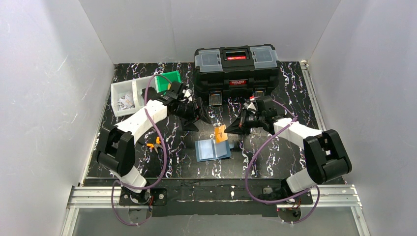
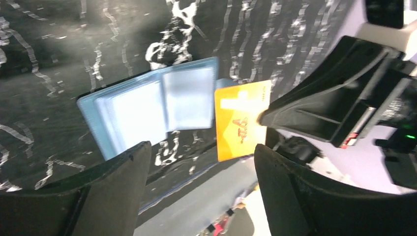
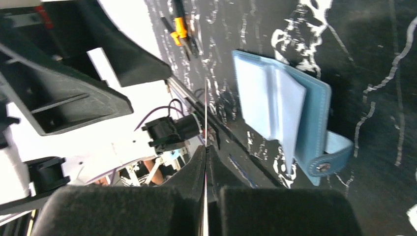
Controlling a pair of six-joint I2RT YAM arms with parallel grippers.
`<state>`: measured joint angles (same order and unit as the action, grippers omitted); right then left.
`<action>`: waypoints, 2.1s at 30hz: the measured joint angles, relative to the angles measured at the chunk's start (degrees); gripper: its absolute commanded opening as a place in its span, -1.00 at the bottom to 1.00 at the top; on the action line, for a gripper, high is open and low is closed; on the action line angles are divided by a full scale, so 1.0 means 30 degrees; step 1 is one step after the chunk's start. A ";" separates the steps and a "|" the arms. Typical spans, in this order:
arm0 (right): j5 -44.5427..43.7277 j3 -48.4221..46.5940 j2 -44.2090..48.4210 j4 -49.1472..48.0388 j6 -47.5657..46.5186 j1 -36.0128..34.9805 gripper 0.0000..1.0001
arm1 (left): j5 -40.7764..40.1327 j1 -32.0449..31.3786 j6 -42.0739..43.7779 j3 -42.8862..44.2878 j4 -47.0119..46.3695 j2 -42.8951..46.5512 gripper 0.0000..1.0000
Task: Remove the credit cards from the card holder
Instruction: Remove the credit card from the card holder, then place the credit card in the storage box.
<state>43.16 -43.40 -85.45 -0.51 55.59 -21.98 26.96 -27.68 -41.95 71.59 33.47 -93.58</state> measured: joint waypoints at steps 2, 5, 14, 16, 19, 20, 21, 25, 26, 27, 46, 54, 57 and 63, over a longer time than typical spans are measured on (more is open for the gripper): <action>0.0430 0.0000 0.0153 -0.0699 0.0758 0.0051 -0.97 | 0.1523 0.0401 -0.1144 -0.0954 -0.1705 0.0393 0.55; 0.0991 0.0000 0.0262 -0.1996 0.2047 0.0058 -0.97 | 0.3045 0.0597 -0.2565 -0.1960 -0.3687 0.0452 0.57; 0.2222 0.0044 0.0255 -0.5901 0.5508 0.0058 -0.97 | 0.6076 0.0699 -0.6717 -0.4401 -0.9683 0.0452 0.50; 0.2368 0.0058 0.0248 -0.6492 0.5974 0.0058 -0.97 | 0.6426 0.0699 -0.7599 -0.4867 -1.0943 0.0452 0.43; 0.2565 0.0095 0.0226 -0.7133 0.6470 0.0058 -0.97 | 0.6929 0.0699 -0.9020 -0.5530 -1.2910 0.0444 0.23; 0.2616 0.0138 0.0226 -0.7308 0.6550 0.0058 -0.97 | 0.7074 0.0699 -0.9515 -0.5763 -1.3602 0.0444 0.15; 0.2674 0.0168 0.0219 -0.7410 0.6652 0.0058 -0.97 | 0.7235 0.0699 -0.9996 -0.5996 -1.4265 0.0444 0.04; 0.2725 0.0299 0.0175 -0.7606 0.6914 0.0058 -0.97 | 0.7621 0.0692 -1.1752 -0.6594 -1.6597 0.0408 -0.39; 0.2747 0.0299 0.0146 -0.7657 0.6929 0.0058 -0.97 | 0.7686 0.0692 -1.2080 -0.6637 -1.6968 0.0408 -0.54; 0.2754 0.0299 0.0131 -0.7686 0.6929 0.0058 -0.97 | 0.7759 0.0692 -1.2349 -0.6688 -1.7384 0.0408 -0.72; 0.1027 -0.1231 0.1333 -0.0933 0.2674 0.0044 0.97 | 0.7788 0.0685 -1.1540 -0.6419 -1.6218 0.0430 -1.00; -0.1392 -0.2004 0.2535 0.3330 0.0357 0.0036 0.97 | 0.6885 0.0707 -0.8939 -0.4597 -1.2356 0.1253 -1.00; -0.2725 -0.2106 0.3264 0.4991 -0.0291 0.0044 0.97 | 0.6207 0.0867 -0.7453 -0.3687 -1.0105 0.1807 -1.00; -0.5472 -0.2586 0.4823 0.7715 -0.1392 0.0044 0.97 | 0.3708 0.1836 -0.4386 -0.1749 -0.5384 0.2397 -1.00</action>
<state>26.74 -51.16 -70.98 22.63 51.42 -21.85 38.09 -22.17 -55.11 66.35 17.32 -86.39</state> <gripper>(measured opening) 0.983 0.010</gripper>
